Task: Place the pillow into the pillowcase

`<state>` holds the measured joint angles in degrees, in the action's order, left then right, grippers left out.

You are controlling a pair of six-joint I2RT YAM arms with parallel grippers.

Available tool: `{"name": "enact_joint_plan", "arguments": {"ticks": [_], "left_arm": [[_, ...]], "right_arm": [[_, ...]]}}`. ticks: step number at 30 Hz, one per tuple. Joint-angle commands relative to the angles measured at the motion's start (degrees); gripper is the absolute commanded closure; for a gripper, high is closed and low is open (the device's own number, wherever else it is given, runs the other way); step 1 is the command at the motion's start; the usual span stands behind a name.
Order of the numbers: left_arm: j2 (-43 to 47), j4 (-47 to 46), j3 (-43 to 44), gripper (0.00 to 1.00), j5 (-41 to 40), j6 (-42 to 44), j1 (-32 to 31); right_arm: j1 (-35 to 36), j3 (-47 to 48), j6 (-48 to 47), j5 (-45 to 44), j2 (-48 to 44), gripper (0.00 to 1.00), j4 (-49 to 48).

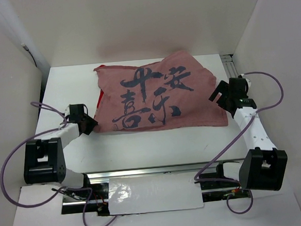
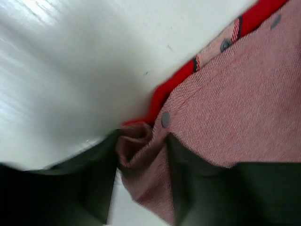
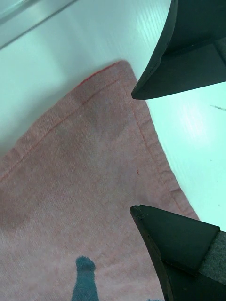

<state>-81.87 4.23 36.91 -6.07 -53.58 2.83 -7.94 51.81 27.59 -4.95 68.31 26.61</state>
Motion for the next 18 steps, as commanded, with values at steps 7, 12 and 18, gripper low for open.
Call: {"name": "enact_joint_plan", "arguments": {"ticks": [7,12,18], "left_arm": [[-2.6,1.1,4.0,1.0,0.0,-0.6,0.0],[4.2,-0.7,0.8,1.0,0.5,0.1,0.0],[11.6,1.7,-0.3,1.0,-1.5,0.6,0.0]], "right_arm": [[-8.3,-3.7,0.5,2.4,3.9,0.0,3.1],[-9.5,-6.5,0.0,3.0,6.4,0.0,1.7],[-9.5,-7.8,1.1,4.3,11.0,0.0,-3.1]]}}
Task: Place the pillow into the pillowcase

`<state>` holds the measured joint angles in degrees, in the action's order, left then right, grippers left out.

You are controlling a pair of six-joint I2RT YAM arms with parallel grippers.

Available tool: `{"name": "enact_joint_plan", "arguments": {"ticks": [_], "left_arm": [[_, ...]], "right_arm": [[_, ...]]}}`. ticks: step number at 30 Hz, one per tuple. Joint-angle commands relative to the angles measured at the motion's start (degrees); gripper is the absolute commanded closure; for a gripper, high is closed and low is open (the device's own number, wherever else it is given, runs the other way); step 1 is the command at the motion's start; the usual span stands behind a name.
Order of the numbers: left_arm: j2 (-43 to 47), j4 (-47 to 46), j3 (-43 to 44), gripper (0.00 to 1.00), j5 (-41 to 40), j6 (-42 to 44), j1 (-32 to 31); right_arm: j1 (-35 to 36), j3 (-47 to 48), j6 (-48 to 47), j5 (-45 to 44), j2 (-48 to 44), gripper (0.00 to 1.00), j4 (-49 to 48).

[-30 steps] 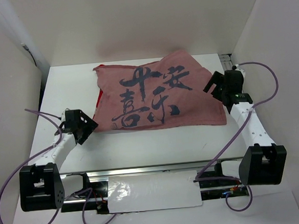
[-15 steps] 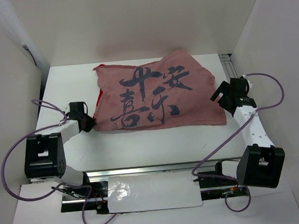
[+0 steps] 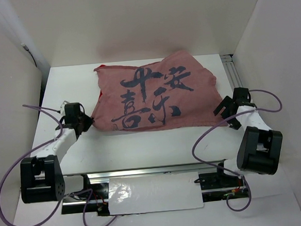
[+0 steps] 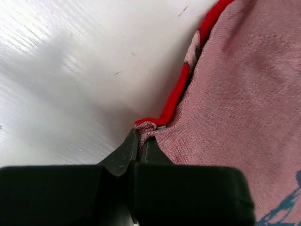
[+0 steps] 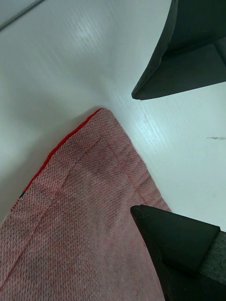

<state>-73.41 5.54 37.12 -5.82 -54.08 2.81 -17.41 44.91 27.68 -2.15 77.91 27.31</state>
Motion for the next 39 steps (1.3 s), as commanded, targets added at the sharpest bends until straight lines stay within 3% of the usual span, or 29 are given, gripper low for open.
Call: {"name": "enact_joint_plan", "arguments": {"ticks": [1,5,13,16,17,18,22,29,32,39], "left_arm": [[3.9,1.0,-0.6,1.0,-2.6,1.1,0.0],[6.4,1.1,-1.2,1.0,-2.6,2.3,0.0],[10.3,2.2,-1.2,1.0,-2.6,3.5,0.0],[11.7,2.7,-0.6,1.0,-3.2,3.5,0.0],[12.5,3.2,0.0,1.0,-3.2,3.5,0.0],[13.1,3.2,0.6,1.0,-3.2,4.0,0.0],[13.8,4.5,3.9,1.0,-3.2,5.0,0.0],[19.9,8.9,18.1,1.0,-9.4,7.2,0.0],[21.5,11.8,28.1,1.0,-13.8,8.6,0.5],[15.5,27.2,63.8,1.0,-25.9,12.9,1.8]], "right_arm": [[-0.1,-0.9,1.0,2.1,2.8,0.0,-5.0],[-0.1,-1.5,1.5,1.3,6.5,0.01,-9.5],[2.2,-1.3,3.4,0.8,13.2,0.14,-16.5],[3.6,-0.7,4.1,1.4,14.5,0.47,-20.1],[3.6,-0.7,4.1,2.0,14.6,0.69,-21.1],[4.3,-0.2,4.8,1.5,14.6,1.0,-21.7],[6.5,1.4,4.0,-0.9,8.9,1.0,-21.0],[7.1,10.6,2.5,-13.6,-13.4,1.0,-17.0],[6.4,19.3,2.5,-21.2,-17.1,1.0,-15.2],[6.4,46.8,-5.0,-35.3,-18.4,1.0,-5.7]]}}
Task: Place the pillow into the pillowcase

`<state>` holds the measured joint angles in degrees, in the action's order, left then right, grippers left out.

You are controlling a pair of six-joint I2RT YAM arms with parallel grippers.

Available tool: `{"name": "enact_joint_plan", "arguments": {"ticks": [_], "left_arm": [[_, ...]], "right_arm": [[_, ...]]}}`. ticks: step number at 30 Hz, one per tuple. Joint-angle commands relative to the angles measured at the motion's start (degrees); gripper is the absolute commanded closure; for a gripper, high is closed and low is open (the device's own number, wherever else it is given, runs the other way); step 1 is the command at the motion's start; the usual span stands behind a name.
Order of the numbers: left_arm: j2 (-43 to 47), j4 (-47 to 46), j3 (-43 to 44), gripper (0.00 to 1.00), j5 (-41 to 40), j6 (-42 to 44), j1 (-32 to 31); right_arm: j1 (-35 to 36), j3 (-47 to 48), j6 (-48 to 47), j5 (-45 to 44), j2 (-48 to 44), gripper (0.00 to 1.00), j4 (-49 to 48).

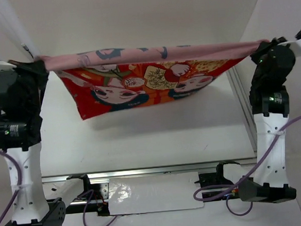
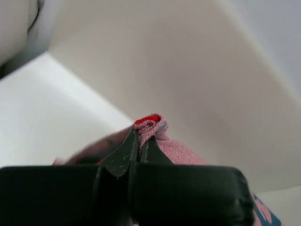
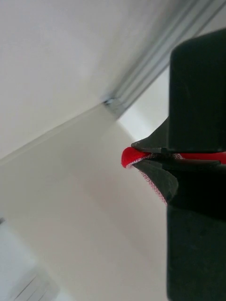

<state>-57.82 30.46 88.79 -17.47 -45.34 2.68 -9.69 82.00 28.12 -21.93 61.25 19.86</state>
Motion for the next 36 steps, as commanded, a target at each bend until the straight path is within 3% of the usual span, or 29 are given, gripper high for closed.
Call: {"name": "enact_joint_plan", "arguments": {"ticks": [1,3,6,10,13,17,22,23,25,26,27,28,29,30,31,33,36], "left_arm": [[-0.1,2.3,14.3,1.0,-16.6,4.9,1.9],[-0.1,3.0,19.5,1.0,-21.3,8.2,1.9],[-0.1,4.1,24.0,1.0,-21.9,11.3,1.9],[0.6,3.2,20.8,1.0,-19.4,11.9,1.9],[1.1,1.3,14.0,1.0,-16.0,11.4,1.9],[-1.1,-2.6,1.4,1.0,-11.5,10.4,1.9],[-9.2,-15.6,-15.3,0.99,-5.2,7.9,1.9],[-12.3,-18.0,-17.7,0.83,-4.2,7.9,1.9],[-25.7,-17.4,-14.8,0.62,-1.9,6.6,4.1],[-31.0,-14.2,-6.9,0.44,0.1,4.9,5.1],[-36.4,-10.1,-1.4,0.24,2.0,4.2,5.9],[-46.1,-6.0,4.3,0.0,3.8,4.2,6.5],[-50.2,1.5,14.7,0.0,3.9,3.7,6.6],[-53.2,3.4,18.7,0.0,3.9,3.7,6.6],[-56.9,4.7,21.3,0.0,3.9,4.4,6.6],[-57.7,5.8,25.0,0.0,4.6,5.3,6.6],[-55.0,5.8,22.6,0.0,7.3,5.9,6.6]], "right_arm": [[-1.3,12.5,-6.5,-16.6,-1.8,1.0,1.8],[-1.3,19.7,-10.8,-19.0,-1.2,1.0,3.8],[-1.3,28.2,-15.3,-19.8,0.0,1.0,6.0],[-0.1,30.1,-16.7,-18.7,2.1,1.0,8.8],[-0.1,21.6,-14.8,-16.0,2.0,1.0,7.5],[-0.1,6.1,-10.3,-6.1,1.5,1.0,1.0],[0.5,-11.1,-5.7,3.9,10.8,1.0,-8.1],[1.2,-12.1,-5.7,5.4,16.8,1.0,-10.6],[2.7,-9.5,-5.7,3.8,24.2,1.0,-15.3],[3.2,-5.8,-5.7,3.8,32.6,0.93,-14.2],[3.2,2.7,-5.7,4.9,36.4,0.81,-9.5],[3.2,6.6,-5.7,6.1,39.9,0.59,-7.6],[3.8,9.8,-6.2,6.1,45.0,0.21,-5.9],[4.5,15.2,-7.5,7.7,46.7,0.06,-3.6],[4.5,17.2,-7.5,7.7,47.8,0.0,-2.0],[5.0,18.8,-7.5,5.9,48.8,0.0,-0.6],[6.1,17.1,-7.5,4.8,45.6,0.0,-1.4]]}}
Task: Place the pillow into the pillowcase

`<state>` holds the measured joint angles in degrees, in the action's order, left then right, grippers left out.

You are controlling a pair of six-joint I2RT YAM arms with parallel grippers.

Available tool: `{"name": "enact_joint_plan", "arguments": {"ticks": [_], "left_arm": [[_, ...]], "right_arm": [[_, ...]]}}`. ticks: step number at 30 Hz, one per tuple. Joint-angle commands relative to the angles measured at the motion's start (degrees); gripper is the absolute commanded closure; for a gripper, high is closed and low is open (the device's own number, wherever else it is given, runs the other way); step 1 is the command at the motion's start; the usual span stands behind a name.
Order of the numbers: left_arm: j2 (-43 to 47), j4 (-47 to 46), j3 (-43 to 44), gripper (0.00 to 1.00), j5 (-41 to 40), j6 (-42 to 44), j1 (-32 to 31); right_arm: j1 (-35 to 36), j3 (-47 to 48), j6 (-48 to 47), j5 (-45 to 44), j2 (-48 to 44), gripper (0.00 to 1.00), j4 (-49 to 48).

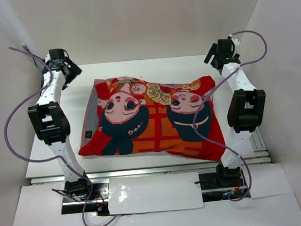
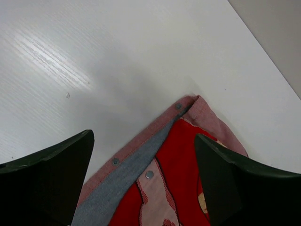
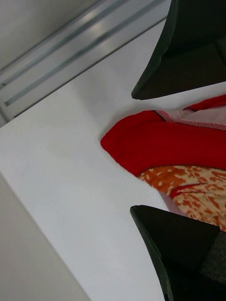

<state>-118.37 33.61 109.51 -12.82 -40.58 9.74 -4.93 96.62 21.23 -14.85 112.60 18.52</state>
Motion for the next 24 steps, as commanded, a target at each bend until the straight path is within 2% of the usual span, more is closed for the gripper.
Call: {"name": "enact_joint_plan", "arguments": {"ticks": [1,4,6,8,10,11,13,14,16,19,24], "left_arm": [[7.0,1.9,0.3,0.0,2.6,1.1,-0.5],[16.5,-1.4,-10.0,0.0,4.1,1.1,-0.5],[18.5,-1.4,-13.2,0.0,4.9,1.6,-0.5],[25.3,-0.2,-16.4,0.0,5.7,1.1,-1.1],[31.2,0.1,-24.5,0.0,6.8,1.1,-2.3],[38.2,-0.8,-28.1,0.0,7.6,2.0,-3.3],[45.4,-3.4,-38.4,0.0,7.6,2.0,-6.6],[48.6,-4.2,-41.5,0.0,8.7,2.0,-7.5],[57.3,-4.2,-48.1,0.0,11.1,2.0,-8.9],[64.6,-4.2,-52.3,0.0,12.2,2.4,-10.3],[67.0,-2.3,-52.4,0.0,10.2,1.6,-11.3]], "right_arm": [[1.3,0.7,-0.6,-2.8,-6.9,0.0,-0.6],[1.3,-4.1,-0.6,-1.2,-12.9,0.0,0.5],[1.3,-4.7,-0.6,-1.1,-15.4,0.0,1.4],[1.3,-7.4,0.1,0.3,-18.2,0.0,4.8],[1.9,-10.3,2.9,0.3,-23.7,0.0,8.1],[1.9,-14.8,3.8,0.3,-26.0,0.0,8.1],[1.9,-20.5,4.4,3.0,-34.2,0.0,5.4],[2.4,-26.5,4.4,3.5,-37.0,0.0,4.1],[2.4,-31.6,5.0,5.5,-45.3,0.0,0.9],[2.9,-37.8,5.0,7.9,-52.9,0.0,-0.3],[3.4,-39.6,5.0,9.3,-56.1,0.0,1.9]]}}
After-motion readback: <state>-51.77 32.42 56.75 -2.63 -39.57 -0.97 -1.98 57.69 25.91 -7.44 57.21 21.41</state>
